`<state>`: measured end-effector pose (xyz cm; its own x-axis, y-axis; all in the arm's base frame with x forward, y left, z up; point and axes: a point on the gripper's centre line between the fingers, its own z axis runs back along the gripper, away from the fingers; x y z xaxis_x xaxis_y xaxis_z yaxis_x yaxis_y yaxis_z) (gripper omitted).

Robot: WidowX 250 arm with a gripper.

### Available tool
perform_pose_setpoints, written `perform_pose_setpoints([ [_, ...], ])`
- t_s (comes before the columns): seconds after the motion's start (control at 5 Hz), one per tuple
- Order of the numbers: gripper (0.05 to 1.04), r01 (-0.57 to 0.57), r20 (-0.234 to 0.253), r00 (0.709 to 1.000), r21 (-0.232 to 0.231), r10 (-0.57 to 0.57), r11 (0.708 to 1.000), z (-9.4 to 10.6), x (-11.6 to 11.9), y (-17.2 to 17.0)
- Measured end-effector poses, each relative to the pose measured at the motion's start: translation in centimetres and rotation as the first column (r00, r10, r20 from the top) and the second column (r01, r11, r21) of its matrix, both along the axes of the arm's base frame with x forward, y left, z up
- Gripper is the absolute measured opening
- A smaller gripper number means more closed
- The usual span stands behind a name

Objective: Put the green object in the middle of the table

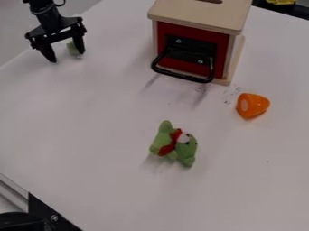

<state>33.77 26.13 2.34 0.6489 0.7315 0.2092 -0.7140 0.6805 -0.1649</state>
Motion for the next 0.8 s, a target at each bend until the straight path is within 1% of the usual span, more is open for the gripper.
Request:
perform_pose_setpoints([
  [0.2, 0.999, 0.017, 0.011, 1.000, 0.018, -0.017, 1.000, 0.7, 1.2, 0.6],
  [0.4, 0.999, 0.018, -0.004, 1.000, -0.002, -0.018, 1.000, -0.2, 2.0, 0.7],
  [0.6, 0.964, 0.033, -0.035, 0.999, -0.009, -0.033, 0.999, -1.0, 2.6, 0.3],
  [0.8, 0.689, 0.058, -0.054, 0.997, -0.001, -0.058, 0.998, -1.2, 3.4, -1.1],
])
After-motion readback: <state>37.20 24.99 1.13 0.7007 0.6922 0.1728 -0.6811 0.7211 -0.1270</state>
